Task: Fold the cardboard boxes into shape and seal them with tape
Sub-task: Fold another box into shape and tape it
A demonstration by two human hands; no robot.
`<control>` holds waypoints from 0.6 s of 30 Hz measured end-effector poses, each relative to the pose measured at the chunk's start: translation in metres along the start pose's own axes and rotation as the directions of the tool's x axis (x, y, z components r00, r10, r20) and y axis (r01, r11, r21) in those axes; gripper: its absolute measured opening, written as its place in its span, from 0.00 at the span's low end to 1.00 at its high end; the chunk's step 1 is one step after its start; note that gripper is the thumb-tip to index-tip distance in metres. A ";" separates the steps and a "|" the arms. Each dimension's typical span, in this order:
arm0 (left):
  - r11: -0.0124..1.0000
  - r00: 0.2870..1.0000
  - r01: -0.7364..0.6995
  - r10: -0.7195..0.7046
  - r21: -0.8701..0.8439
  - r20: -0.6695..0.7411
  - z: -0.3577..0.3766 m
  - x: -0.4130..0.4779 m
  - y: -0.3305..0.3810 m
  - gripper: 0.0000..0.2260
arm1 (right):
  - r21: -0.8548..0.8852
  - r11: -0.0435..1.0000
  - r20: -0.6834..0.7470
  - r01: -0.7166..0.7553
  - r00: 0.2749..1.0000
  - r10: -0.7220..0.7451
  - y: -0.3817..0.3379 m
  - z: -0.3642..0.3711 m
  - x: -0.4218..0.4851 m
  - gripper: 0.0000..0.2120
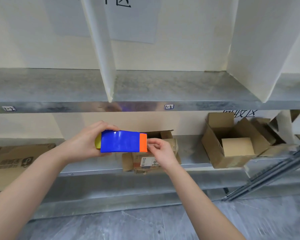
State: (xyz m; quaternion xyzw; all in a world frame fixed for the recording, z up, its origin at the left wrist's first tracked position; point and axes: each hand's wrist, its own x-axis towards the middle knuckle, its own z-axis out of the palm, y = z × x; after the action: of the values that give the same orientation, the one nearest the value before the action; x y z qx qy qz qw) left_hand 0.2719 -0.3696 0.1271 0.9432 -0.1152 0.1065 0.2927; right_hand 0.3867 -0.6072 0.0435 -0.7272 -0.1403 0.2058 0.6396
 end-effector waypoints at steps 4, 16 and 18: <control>0.999 0.999 0.040 -0.040 -0.012 0.007 -0.001 0.007 -0.009 0.32 | -0.078 0.997 -0.076 0.023 0.997 -0.029 -0.002 -0.005 0.006 0.12; 0.993 0.996 0.080 -0.078 -0.084 0.034 0.005 0.015 -0.057 0.34 | -0.203 0.977 -0.276 -0.069 0.961 0.011 -0.002 -0.055 0.016 0.12; 0.991 0.995 0.104 -0.103 -0.085 0.015 0.005 0.015 -0.063 0.34 | -0.236 0.969 -0.285 -0.074 0.958 0.004 -0.002 -0.066 0.018 0.12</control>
State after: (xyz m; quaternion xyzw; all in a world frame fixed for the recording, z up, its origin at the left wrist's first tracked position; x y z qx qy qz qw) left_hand 0.3047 -0.3239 0.0942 0.9351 -0.0721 0.0810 0.3375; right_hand 0.4342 -0.6561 0.0502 -0.8250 -0.0572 0.0935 0.5543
